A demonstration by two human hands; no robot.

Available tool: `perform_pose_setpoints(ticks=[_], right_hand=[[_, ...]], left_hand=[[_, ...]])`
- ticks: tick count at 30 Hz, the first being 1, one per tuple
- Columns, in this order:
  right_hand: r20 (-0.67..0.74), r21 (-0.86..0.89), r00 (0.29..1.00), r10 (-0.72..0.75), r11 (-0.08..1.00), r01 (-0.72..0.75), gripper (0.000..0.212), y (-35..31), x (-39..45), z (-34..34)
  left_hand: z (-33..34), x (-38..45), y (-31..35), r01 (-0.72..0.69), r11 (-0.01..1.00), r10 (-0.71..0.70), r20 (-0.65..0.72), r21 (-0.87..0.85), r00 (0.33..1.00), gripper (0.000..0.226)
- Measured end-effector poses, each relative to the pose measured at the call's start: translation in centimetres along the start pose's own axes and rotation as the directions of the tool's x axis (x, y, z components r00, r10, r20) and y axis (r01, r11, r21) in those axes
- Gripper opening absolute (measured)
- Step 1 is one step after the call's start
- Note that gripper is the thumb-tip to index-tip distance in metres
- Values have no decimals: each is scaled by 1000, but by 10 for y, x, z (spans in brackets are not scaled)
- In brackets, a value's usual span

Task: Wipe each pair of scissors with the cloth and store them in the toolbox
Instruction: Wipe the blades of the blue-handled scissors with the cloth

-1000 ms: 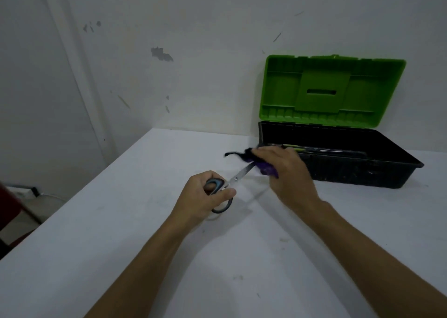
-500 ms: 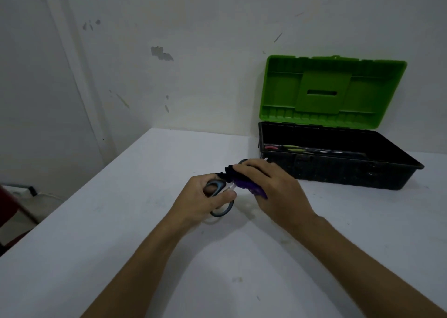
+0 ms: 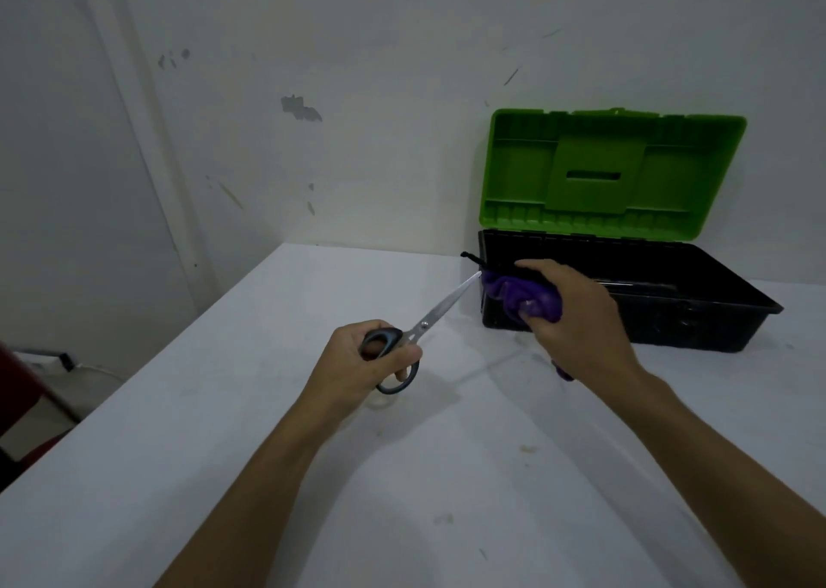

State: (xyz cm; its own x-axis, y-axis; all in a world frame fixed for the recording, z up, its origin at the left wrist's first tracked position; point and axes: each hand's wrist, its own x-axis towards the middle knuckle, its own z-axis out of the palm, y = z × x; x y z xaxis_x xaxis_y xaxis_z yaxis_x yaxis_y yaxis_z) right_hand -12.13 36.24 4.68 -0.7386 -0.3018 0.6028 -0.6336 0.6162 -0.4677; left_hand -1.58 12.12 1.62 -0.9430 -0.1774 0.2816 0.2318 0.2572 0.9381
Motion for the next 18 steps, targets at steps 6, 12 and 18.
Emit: perform_pose_setpoints(ticks=[6,12,18], right_hand=[[82,133,990,118,983,-128,49,-37,-15,47],[220,120,970,99,984,-128,40,-83,6,103],[394,66,906,156,978,-197,51,-91,21,134]], left_hand=[[-14,3,7,65,998,-64,-116,9,991,15],[-59,6,14,128,991,-120,-188,35,975,22],[-87,13,2,188,982,-181,-196,18,964,21]])
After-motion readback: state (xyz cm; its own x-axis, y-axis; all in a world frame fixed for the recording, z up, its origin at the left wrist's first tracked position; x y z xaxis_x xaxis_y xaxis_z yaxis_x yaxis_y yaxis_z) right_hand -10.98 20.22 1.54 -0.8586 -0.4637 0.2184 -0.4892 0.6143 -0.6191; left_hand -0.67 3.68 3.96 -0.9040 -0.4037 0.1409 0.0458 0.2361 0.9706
